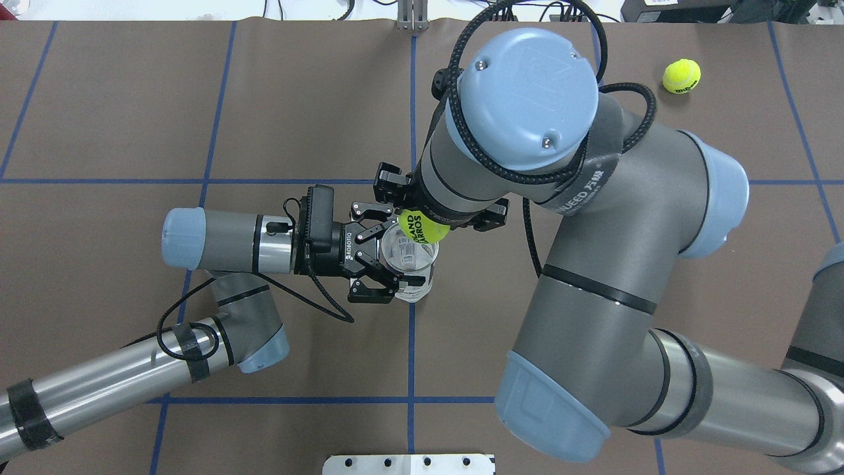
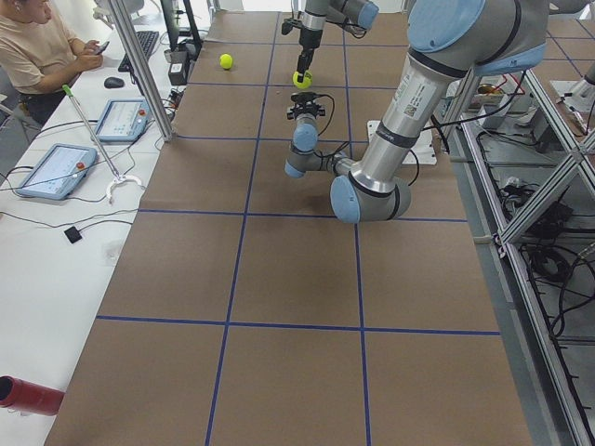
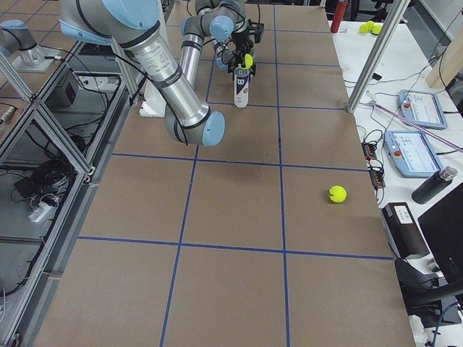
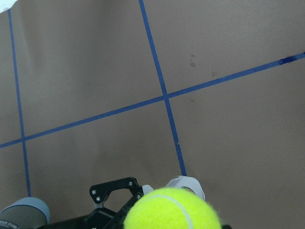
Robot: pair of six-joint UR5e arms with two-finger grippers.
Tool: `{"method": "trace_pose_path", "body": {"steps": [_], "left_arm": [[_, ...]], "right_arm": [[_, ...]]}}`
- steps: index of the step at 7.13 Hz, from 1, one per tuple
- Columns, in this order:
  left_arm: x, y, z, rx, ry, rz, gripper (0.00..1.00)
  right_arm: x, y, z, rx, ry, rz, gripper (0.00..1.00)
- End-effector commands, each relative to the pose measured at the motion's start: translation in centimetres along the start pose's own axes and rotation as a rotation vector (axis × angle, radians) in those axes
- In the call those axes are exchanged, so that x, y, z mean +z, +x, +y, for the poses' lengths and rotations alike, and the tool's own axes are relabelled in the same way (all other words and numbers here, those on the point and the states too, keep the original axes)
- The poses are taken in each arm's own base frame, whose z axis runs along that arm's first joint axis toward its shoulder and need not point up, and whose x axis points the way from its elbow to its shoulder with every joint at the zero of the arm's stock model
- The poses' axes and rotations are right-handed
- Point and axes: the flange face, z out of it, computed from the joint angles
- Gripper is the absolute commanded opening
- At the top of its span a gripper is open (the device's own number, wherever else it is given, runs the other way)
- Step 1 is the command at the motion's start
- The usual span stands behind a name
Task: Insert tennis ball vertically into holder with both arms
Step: 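Lower the ball into the can's opening and release with the right gripper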
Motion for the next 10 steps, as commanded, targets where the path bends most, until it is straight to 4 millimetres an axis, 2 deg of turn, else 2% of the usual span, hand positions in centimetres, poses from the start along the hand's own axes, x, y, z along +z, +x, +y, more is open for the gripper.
{"method": "trace_pose_path", "body": {"steps": [1,3,4,5,6,9,10], "left_arm": [[0.06,0.01,-0.05,0.000,0.000,0.001,0.82],[0.06,0.00,-0.05,0.000,0.000,0.000,0.82],[0.06,0.01,-0.05,0.000,0.000,0.001,0.82],[0.06,0.00,-0.05,0.000,0.000,0.000,0.82],[0.06,0.01,-0.05,0.000,0.000,0.001,0.82],[0.06,0.00,-0.05,0.000,0.000,0.000,0.82],[0.06,0.01,-0.05,0.000,0.000,0.001,0.82]], "right_arm": [[0.26,-1.05,-0.06,0.000,0.004,0.007,0.00],[0.26,-1.10,0.04,-0.002,0.002,0.004,0.32],[0.31,-1.10,0.12,-0.002,0.001,0.006,0.37],[0.34,-1.12,0.20,-0.003,-0.001,0.006,0.46],[0.34,-1.15,0.38,-0.006,-0.003,0.004,0.50],[0.78,-1.04,0.75,-0.008,-0.010,0.012,0.54],[0.78,-0.97,0.74,-0.008,-0.008,0.013,0.80]]}}
